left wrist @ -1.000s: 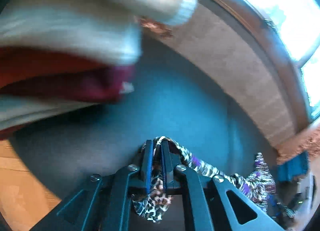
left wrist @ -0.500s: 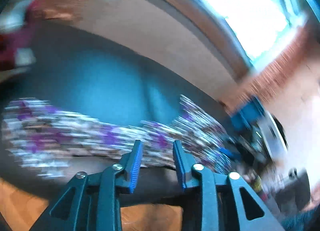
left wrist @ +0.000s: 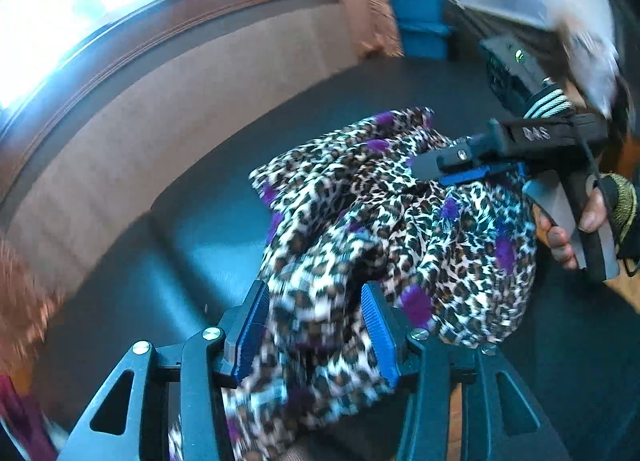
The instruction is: Fold clothes
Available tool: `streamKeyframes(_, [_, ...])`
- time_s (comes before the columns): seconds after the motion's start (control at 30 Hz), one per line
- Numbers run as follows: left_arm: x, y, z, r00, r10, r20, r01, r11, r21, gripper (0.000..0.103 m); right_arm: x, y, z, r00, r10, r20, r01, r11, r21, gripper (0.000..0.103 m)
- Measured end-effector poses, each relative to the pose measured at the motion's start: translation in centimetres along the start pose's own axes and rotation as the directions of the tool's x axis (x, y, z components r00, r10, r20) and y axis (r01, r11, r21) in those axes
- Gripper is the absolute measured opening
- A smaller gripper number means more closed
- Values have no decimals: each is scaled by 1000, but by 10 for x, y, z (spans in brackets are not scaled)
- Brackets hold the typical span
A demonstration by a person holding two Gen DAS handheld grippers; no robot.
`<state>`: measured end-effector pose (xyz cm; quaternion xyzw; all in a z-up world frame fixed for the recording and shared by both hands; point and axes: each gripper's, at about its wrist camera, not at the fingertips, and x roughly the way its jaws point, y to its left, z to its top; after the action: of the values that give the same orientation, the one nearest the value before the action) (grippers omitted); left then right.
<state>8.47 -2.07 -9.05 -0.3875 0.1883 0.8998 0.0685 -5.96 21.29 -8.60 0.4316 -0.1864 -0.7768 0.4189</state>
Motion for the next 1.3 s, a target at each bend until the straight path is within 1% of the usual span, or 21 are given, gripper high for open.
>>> streamKeyframes(0.03, [8,0,2,1000,-5,-17,6,1000,13,49,-1,4,-2,1000,-5,13,5,1000,-26,103])
streamKeyframes(0.07, [16,1,4,999,-28,-33,29,1000,13,43,0,7,-3,1000,-9,23,10,999,-47,103])
streamKeyframes(0.1, [24,5,5,998,-47,-44,47,999,-4,10,3,11,-5,999,-11,32,13,998,-63,103])
streamKeyframes(0.17, [29,33,6,997,-67,-35,60,985,-164,3,7,18,-8,999,-14,50,18,995,-95,103])
streamKeyframes(0.23, [30,70,6,997,-82,-7,74,932,-355,2,9,20,-11,998,-13,62,20,993,-118,103])
streamKeyframes(0.3, [23,115,0,996,-73,51,89,837,-540,2,10,22,-14,997,-23,72,33,989,-146,103])
streamKeyframes(0.37, [16,155,-3,992,-40,120,112,721,-684,2,12,25,-17,996,-47,77,60,983,-175,103])
streamKeyframes(0.4, [14,172,-4,989,-18,145,121,660,-742,2,13,25,-17,995,-60,76,73,980,-184,103])
streamKeyframes(0.47, [11,199,-12,987,10,162,129,558,-820,2,18,28,-16,994,-70,78,84,979,-187,103])
streamKeyframes(0.53, [6,215,-27,986,3,165,144,478,-866,4,21,30,-17,994,-74,84,89,978,-190,103])
streamKeyframes(0.6, [0,222,-48,982,-26,186,181,395,-901,14,22,31,-21,992,-85,91,103,971,-214,103])
streamKeyframes(0.63, [-5,222,-59,981,-32,192,190,376,-907,16,23,32,-22,991,-98,90,116,967,-227,103])
streamKeyframes(0.67, [-10,216,-66,983,-30,182,179,393,-902,17,25,34,-23,990,-115,87,133,962,-240,103])
streamKeyframes(0.73, [-14,197,-78,990,-24,143,138,451,-882,18,33,43,-21,986,-151,71,164,955,-247,103])
streamKeyframes(0.83, [-13,174,-94,994,-28,105,104,519,-848,22,43,52,-10,976,-215,12,212,946,-247,103])
streamKeyframes(0.9, [-17,158,-108,995,-41,86,94,556,-826,25,47,57,0,966,-257,-11,246,936,-254,103])
streamKeyframes(0.97, [-13,144,-118,998,-40,58,70,588,-806,26,51,69,12,958,-286,9,275,912,-305,103])
streamKeyframes(1.03, [-3,136,-124,998,-42,37,54,601,-797,27,60,85,24,952,-303,35,294,881,-370,103])
streamKeyframes(1.17, [10,123,-139,998,-58,11,44,610,-791,27,99,123,46,949,-314,35,292,826,-482,103])
streamKeyframes(1.23, [13,120,-142,999,-40,24,44,625,-779,28,124,146,52,943,-327,63,302,760,-575,103])
streamKeyframes(1.3, [13,122,-145,998,-41,37,55,625,-779,28,152,170,55,936,-340,95,311,667,-677,103])
